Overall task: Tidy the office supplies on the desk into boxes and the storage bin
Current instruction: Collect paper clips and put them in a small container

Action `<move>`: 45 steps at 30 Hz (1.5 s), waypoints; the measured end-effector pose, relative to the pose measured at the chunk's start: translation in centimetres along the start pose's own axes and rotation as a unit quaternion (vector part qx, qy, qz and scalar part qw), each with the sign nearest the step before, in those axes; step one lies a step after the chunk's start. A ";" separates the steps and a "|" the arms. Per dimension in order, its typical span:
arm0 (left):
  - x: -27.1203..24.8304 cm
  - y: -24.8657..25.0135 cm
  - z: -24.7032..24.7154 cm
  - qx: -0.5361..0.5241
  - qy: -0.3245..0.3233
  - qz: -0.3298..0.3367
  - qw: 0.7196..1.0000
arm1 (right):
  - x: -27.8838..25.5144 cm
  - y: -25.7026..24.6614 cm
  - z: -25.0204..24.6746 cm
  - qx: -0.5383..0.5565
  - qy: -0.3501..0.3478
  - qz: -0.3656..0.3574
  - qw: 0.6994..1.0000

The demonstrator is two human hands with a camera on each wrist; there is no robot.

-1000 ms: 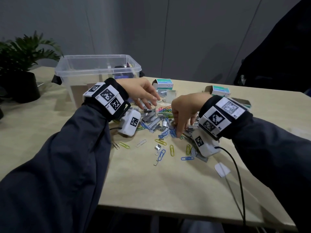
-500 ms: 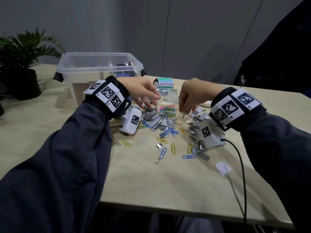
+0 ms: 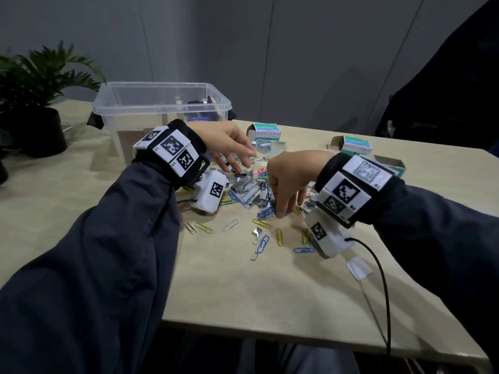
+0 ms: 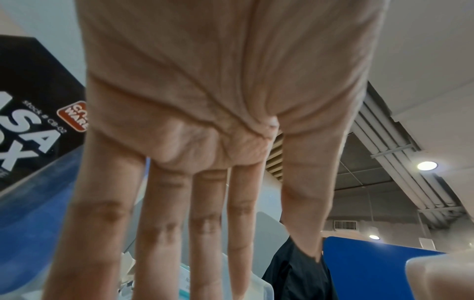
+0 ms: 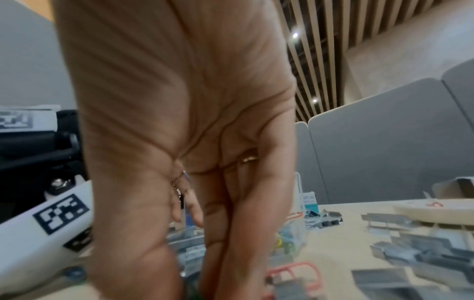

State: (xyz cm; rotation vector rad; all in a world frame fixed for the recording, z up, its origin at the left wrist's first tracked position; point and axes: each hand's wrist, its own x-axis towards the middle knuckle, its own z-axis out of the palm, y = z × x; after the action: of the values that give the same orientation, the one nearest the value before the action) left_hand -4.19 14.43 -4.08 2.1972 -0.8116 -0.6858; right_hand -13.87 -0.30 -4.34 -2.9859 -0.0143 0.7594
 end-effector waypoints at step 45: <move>-0.2 -0.7 -0.3 -0.028 -0.007 -0.027 0.999 | 3.8 3.5 -2.9 0.012 0.192 -0.056 0.980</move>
State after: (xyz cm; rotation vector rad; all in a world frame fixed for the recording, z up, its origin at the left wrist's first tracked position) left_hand -3.84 15.07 -4.35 2.1736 -0.7333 -0.7426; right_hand -9.22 -3.84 -3.84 -3.0223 -0.1514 0.1641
